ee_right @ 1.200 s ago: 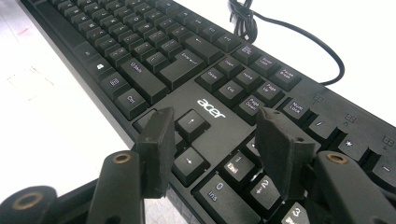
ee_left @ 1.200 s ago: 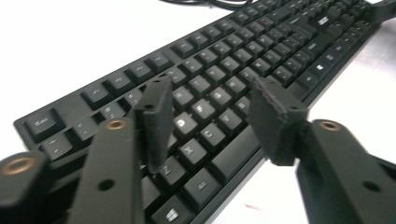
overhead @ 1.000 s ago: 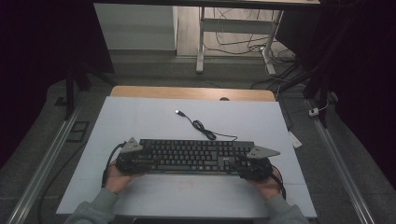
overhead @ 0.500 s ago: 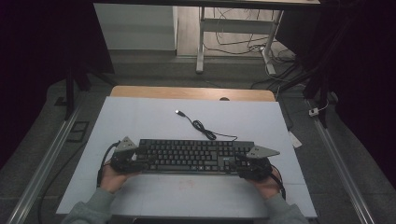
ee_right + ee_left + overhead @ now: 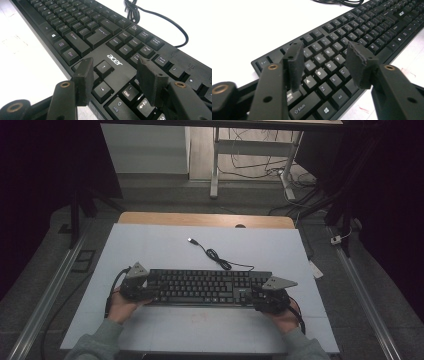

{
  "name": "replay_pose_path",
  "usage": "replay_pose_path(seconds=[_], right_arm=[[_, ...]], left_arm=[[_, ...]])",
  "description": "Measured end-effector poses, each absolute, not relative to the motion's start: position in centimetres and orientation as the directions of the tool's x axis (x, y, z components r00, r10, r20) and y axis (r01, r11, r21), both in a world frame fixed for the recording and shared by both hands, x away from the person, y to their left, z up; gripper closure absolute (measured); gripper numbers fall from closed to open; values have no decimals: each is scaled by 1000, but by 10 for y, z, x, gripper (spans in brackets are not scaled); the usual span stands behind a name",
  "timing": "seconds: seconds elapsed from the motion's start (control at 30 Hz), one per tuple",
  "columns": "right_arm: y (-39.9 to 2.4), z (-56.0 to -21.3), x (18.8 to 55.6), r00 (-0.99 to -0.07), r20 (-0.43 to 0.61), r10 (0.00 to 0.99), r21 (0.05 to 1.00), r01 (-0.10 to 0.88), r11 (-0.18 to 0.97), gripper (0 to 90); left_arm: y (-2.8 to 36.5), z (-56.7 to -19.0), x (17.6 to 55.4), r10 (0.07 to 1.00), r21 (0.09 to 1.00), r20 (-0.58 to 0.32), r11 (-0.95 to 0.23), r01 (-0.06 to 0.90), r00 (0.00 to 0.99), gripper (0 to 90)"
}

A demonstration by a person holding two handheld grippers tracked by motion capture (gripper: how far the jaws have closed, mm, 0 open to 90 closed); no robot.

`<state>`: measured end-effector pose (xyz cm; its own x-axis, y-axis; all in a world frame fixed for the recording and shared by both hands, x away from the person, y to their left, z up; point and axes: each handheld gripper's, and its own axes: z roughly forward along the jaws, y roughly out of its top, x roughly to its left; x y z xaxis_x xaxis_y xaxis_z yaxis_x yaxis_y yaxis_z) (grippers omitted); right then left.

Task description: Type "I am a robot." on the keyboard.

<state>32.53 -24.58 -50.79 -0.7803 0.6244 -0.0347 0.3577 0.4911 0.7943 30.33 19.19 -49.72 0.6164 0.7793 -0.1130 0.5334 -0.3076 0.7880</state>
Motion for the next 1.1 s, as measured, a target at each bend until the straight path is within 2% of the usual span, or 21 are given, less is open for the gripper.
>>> replay_pose_path(seconds=[0.17,0.3,0.53,0.77,1.1], right_arm=[[-246,-507,324,-774,-33,632,798,360,483,483],[-246,-507,324,-773,-33,634,799,360,481,482],[-245,-508,326,-776,-34,630,797,359,486,483],[-244,-508,326,-776,-36,629,794,360,490,482],[-244,-509,326,-778,-38,627,794,358,492,483]], left_arm=[[185,-496,307,762,786,-108,-328,524,639,604],[180,-498,312,755,766,-79,-372,524,651,705],[175,-496,326,742,741,-82,-400,539,665,878],[166,-502,336,738,732,-107,-396,555,667,890],[156,-511,341,733,694,-89,-439,570,674,890]])
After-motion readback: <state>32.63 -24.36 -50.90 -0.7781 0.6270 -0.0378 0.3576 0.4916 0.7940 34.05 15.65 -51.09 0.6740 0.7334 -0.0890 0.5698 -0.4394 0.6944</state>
